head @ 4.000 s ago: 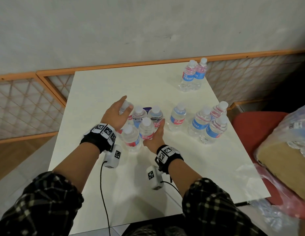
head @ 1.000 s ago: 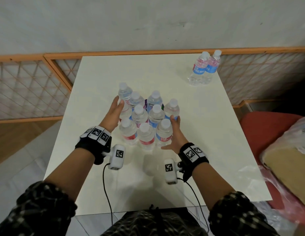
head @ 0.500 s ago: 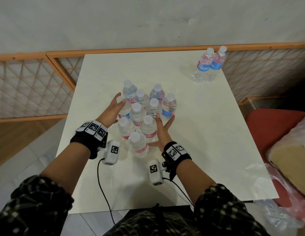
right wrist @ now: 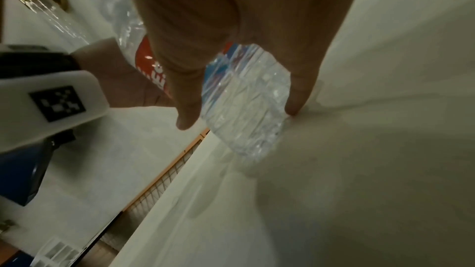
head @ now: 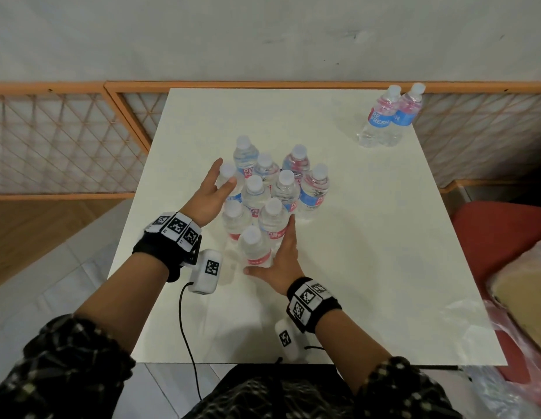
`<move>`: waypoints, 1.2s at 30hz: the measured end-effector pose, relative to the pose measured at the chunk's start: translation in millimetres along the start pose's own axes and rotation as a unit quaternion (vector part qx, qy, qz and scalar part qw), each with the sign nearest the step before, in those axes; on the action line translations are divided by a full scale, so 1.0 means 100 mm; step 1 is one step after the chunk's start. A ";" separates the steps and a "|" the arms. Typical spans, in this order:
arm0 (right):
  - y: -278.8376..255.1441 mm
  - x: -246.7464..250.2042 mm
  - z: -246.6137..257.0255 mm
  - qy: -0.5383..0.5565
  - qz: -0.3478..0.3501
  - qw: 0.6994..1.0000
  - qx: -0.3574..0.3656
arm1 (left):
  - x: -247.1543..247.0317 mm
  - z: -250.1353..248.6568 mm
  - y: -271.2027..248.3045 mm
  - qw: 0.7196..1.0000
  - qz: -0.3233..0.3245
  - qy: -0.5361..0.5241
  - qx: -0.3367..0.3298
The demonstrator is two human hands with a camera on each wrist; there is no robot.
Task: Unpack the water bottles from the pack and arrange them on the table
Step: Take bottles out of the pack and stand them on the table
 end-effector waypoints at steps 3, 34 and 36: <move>0.04 -0.10 0.05 -0.053 -0.017 0.998 -0.019 | 0.04 0.06 0.00 1.000 -0.006 -0.015 0.007; 1.21 0.97 -0.09 0.101 -0.074 0.991 0.042 | 0.27 -0.21 0.10 0.940 -0.227 0.247 -0.058; 1.24 0.86 0.00 0.119 -0.056 0.990 0.056 | 0.27 -0.20 0.09 0.943 -0.221 0.244 -0.052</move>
Point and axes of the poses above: each hand's wrist, its own y-axis towards the middle knuckle, its own x-axis out of the back of the hand, z = x × y, the point moved 9 cm from there along y, towards the middle knuckle, and after that the axes turned 12 degrees about y, right-handed, at the moved point
